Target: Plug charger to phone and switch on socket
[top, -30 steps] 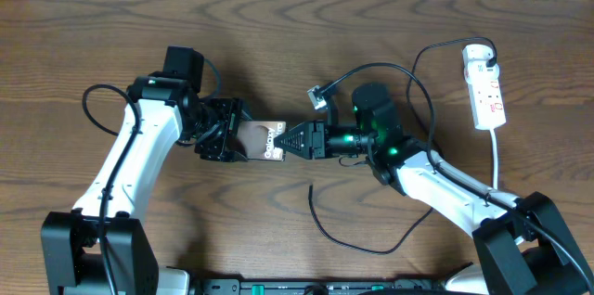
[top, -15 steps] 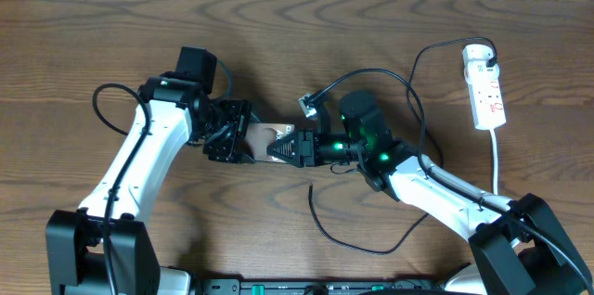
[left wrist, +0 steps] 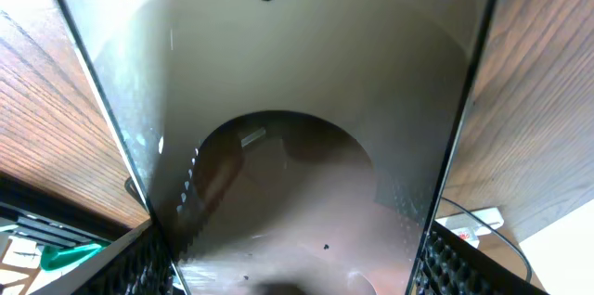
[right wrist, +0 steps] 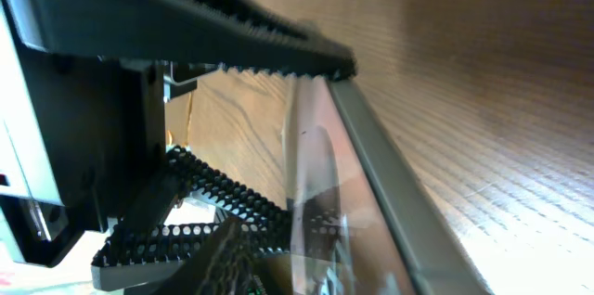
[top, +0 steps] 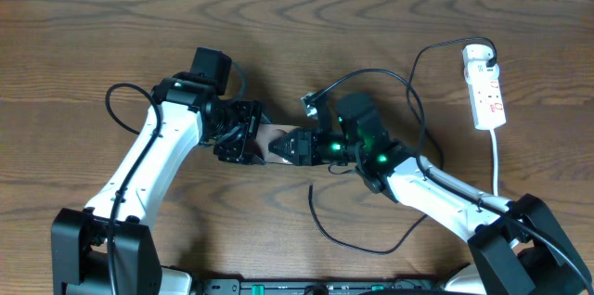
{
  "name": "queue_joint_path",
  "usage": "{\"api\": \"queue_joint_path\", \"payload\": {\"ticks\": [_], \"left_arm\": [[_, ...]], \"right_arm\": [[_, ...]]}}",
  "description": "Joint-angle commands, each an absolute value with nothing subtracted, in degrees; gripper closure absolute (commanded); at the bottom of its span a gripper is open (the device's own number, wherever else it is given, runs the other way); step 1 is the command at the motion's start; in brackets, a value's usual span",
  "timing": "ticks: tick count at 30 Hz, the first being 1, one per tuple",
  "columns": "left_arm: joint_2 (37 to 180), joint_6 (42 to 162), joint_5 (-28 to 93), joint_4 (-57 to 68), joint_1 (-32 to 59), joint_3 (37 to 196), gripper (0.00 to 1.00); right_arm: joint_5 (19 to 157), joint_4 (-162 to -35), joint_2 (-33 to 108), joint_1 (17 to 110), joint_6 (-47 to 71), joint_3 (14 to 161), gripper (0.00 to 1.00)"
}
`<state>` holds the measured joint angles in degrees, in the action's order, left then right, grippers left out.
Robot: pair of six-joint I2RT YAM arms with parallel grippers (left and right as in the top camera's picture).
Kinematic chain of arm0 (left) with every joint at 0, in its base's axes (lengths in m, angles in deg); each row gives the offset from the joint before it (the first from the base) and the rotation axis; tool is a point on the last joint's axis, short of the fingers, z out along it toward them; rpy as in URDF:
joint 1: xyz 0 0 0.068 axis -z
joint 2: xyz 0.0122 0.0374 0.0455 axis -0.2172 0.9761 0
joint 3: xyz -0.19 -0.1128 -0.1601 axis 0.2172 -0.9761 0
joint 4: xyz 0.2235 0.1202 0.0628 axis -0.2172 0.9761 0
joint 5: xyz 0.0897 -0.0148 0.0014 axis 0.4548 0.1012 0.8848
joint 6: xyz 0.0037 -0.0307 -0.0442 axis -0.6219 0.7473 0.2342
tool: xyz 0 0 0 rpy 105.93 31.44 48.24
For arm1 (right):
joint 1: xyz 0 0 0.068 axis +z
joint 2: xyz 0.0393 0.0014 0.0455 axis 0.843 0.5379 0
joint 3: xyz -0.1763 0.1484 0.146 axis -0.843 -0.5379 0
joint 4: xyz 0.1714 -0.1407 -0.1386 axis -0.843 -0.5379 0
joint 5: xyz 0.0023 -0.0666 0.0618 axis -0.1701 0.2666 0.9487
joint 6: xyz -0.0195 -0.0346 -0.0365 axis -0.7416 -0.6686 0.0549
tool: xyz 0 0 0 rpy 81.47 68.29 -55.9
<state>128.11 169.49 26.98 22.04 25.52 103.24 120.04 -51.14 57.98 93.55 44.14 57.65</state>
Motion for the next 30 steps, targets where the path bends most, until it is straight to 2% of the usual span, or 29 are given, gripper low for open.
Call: {"api": "queue_joint_path", "payload": {"ticks": [1, 12, 21, 25, 26, 28, 30], "left_arm": [[128.33, 170.69, 26.18, 21.85, 26.28, 103.85, 0.93], [128.33, 170.69, 26.02, 21.82, 26.76, 103.85, 0.93], [128.33, 170.67, 26.02, 21.82, 26.76, 103.85, 0.93], [128.33, 170.62, 26.07, 21.85, 26.76, 103.85, 0.93], [128.33, 170.58, 26.04, 21.85, 26.76, 103.85, 0.87], [128.30, 169.94, 26.02, 21.85, 26.74, 103.85, 0.59], [128.30, 169.07, 25.98, 21.80, 26.59, 103.85, 0.36]], "right_arm": [[118.48, -51.21, 57.83, 94.28, 43.33, 58.07, 0.62], [117.85, -51.23, 57.85, 94.32, 43.35, 58.07, 0.76], [117.83, -51.16, 57.85, 94.32, 43.46, 58.07, 0.99], [117.79, -51.16, 57.85, 94.30, 44.03, 58.07, 0.99], [117.76, -51.14, 57.85, 94.30, 44.12, 58.07, 0.99], [117.54, -51.16, 57.85, 94.14, 44.38, 58.07, 0.99], [117.39, -51.19, 57.85, 93.60, 44.36, 58.07, 0.99]]}}
